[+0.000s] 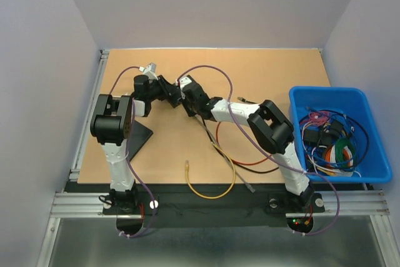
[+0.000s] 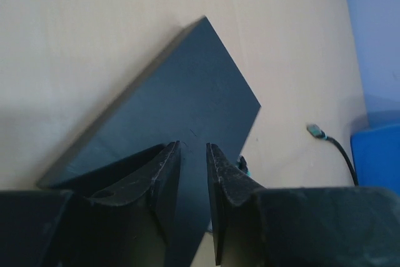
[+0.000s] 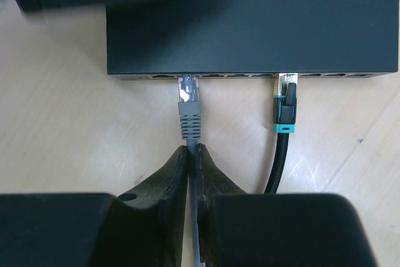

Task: Insert the plug into the switch port

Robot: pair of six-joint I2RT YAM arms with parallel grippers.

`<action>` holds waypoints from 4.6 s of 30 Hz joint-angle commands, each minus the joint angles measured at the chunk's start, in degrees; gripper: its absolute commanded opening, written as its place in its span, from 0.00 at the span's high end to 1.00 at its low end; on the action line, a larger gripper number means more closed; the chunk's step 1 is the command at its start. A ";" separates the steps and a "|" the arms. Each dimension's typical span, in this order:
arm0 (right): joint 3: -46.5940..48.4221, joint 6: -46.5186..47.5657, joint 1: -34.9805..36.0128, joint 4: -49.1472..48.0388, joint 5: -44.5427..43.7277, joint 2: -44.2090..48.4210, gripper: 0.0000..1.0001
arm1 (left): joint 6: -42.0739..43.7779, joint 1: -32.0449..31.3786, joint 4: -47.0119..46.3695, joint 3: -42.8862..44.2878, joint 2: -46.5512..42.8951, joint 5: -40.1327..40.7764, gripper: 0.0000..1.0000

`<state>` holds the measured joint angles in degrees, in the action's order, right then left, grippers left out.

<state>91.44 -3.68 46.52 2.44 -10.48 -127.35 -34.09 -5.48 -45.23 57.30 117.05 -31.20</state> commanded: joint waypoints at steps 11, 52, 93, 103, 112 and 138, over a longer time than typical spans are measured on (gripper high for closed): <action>7.00 5.44 -2.84 -8.59 -1.91 -2.38 0.74 | 2.80 -3.58 10.60 -1.93 -1.30 1.32 0.64; -44.23 -18.28 12.19 6.79 -11.14 46.14 0.38 | 3.94 -13.51 17.63 -32.77 -57.72 23.64 0.11; -39.32 -17.06 13.16 6.79 -15.53 33.74 0.71 | 7.46 -13.77 23.00 -37.00 -62.74 30.41 0.15; -39.85 -15.92 13.24 6.79 -16.41 37.52 0.89 | 7.54 -13.69 23.00 -37.00 -62.65 30.50 0.15; -40.20 -15.04 13.24 6.79 -15.80 42.18 0.92 | 7.28 -13.77 22.91 -37.70 -64.40 30.50 0.16; -37.74 -14.51 17.55 -5.60 -11.05 49.92 1.00 | -1.77 -17.11 4.47 -41.39 -70.04 6.42 0.20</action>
<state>50.59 -18.57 63.48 2.66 -21.15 -79.07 -34.11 -21.08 -32.51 17.19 45.87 -20.36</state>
